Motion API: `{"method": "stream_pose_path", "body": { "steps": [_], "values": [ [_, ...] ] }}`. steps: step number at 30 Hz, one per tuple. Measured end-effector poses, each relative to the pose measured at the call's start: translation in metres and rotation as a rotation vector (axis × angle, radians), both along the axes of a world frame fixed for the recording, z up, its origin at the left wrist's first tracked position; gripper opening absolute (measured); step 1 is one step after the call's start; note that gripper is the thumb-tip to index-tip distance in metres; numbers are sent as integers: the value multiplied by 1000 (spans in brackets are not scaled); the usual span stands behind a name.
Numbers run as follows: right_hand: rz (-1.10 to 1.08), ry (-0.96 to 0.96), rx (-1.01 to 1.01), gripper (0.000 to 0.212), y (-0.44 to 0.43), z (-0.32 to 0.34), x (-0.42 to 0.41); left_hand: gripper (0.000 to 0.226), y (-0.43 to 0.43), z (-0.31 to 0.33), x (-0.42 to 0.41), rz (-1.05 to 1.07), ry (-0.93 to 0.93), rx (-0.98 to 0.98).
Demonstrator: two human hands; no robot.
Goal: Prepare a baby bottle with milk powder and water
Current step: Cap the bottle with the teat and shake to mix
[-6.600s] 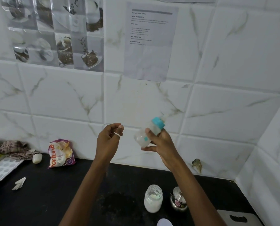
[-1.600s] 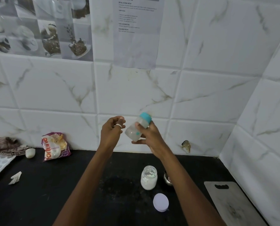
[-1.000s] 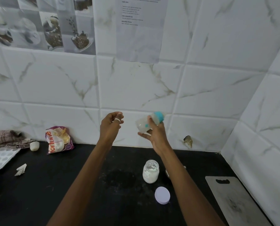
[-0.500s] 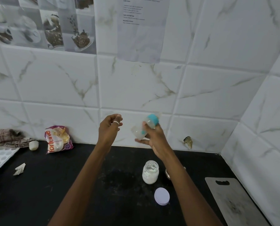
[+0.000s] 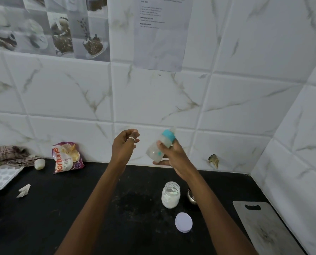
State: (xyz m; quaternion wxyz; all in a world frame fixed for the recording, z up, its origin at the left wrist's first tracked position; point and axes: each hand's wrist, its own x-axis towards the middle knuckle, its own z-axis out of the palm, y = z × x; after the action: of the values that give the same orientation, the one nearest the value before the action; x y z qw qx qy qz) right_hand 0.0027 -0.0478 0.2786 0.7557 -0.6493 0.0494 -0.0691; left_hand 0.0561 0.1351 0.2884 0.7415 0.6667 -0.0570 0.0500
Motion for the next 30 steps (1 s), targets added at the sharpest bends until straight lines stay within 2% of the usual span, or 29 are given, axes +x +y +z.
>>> {"method": "stream_pose_path", "body": {
  "steps": [1, 3, 4, 5, 7, 8, 9, 11, 12, 13, 16, 17, 20, 21, 24, 25, 28, 30],
  "values": [
    [-28, -20, 63, 54, -2, 1, 1, 13, 0, 0, 0, -2, 0, -2],
    [-171, -86, 313, 55, -5, 3, 2, 12, 0, 1, -2, -7, -5, -4],
    [-211, -100, 343, 55, -4, 3, 4, 12, 1, 1, -2, -4, -6, -1],
    [-192, -88, 306, 56, -4, 4, 5, 11, 3, 1, -2, -2, -7, 1],
    [-52, -15, 80, 53, -2, 1, 2, 9, 4, 2, -2, 3, -10, 2],
    [-13, -1, 54, 52, -2, 1, 1, 9, 5, 2, -2, 5, -10, -1],
    [-31, -12, 92, 50, -4, 3, 1, 9, 5, 2, -2, 5, -8, -4],
    [-162, -85, 344, 52, -8, 4, 4, 8, 6, 2, -3, 0, -7, -10],
    [-209, -111, 400, 55, -8, 4, 5, 8, 6, 2, -3, 0, -7, -9],
    [-202, -106, 386, 55, -7, 4, 6, 8, 7, 1, -3, 2, -7, -7],
    [-9, -9, 89, 51, -4, -1, 3, 9, 8, 2, -1, 11, -5, -11],
    [-11, -13, 90, 52, -5, 0, 3, 9, 8, 2, -1, 10, -5, -12],
    [-180, -81, 358, 60, -6, 2, 7, 8, 6, 2, -1, -2, -11, -7],
    [-178, -73, 341, 57, -5, 2, 8, 8, 7, 2, -1, -1, -10, -3],
    [-10, 3, 88, 50, -2, -1, 4, 8, 7, 1, 1, 5, -9, -5],
    [-11, -3, 92, 51, -3, 0, 4, 7, 7, 1, 1, 6, -9, -6],
    [-180, -65, 358, 54, -1, 0, 5, 7, 5, -1, 2, 1, -5, -4],
    [-125, -27, 273, 50, 4, -1, 3, 7, 5, -3, 2, 2, 1, -2]
  ]
}}
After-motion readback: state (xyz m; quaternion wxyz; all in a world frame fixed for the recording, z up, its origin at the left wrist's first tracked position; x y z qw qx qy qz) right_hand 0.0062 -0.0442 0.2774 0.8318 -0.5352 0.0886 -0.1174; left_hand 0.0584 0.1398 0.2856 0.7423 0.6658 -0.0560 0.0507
